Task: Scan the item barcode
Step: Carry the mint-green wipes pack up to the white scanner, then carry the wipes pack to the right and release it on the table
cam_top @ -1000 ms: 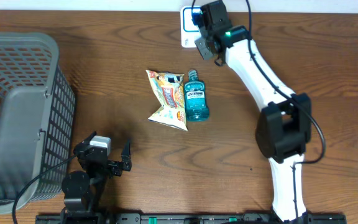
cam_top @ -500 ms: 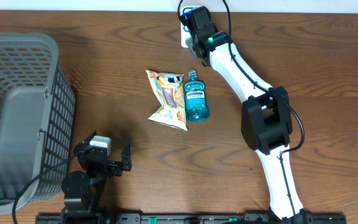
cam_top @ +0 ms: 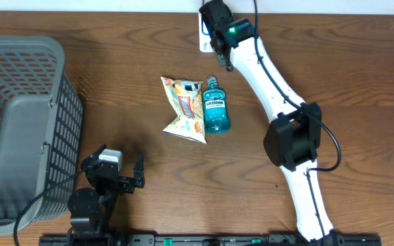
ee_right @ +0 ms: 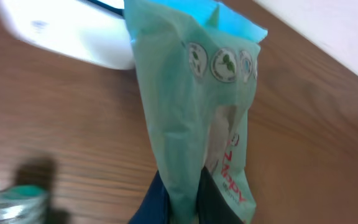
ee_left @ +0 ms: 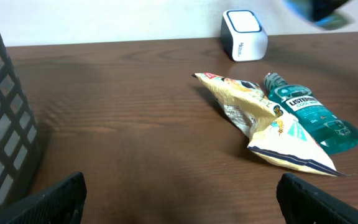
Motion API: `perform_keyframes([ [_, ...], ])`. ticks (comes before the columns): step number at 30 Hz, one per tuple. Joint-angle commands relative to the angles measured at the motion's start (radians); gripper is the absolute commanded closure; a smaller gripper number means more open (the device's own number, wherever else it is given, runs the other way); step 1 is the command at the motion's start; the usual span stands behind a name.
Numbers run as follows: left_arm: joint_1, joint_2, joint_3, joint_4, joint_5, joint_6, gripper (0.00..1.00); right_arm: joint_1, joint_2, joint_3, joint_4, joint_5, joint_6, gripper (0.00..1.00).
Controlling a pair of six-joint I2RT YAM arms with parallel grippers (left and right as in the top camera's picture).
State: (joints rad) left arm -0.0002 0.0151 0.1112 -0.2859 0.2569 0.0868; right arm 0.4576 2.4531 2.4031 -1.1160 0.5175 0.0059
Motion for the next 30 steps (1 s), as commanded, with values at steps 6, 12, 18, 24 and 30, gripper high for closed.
perform_keyframes([
  [6,0.006,-0.005,-0.016,-0.02,0.005,0.014,0.02,-0.169,-0.007,-0.011,-0.301,0.227,0.481,0.99],
  [12,0.006,-0.005,-0.016,-0.02,0.005,0.014,0.02,-0.359,-0.007,-0.097,-0.281,0.225,0.487,0.99],
  [18,0.006,-0.005,-0.016,-0.02,0.005,0.014,0.02,-0.555,-0.007,-0.233,-0.219,0.225,0.51,0.99],
  [24,0.006,-0.005,-0.016,-0.02,0.005,0.014,0.02,-0.725,-0.007,-0.33,-0.197,0.225,0.578,0.99],
  [30,0.006,-0.005,-0.016,-0.02,0.005,0.014,0.02,-0.85,-0.012,-0.326,-0.216,0.213,0.577,0.99],
])
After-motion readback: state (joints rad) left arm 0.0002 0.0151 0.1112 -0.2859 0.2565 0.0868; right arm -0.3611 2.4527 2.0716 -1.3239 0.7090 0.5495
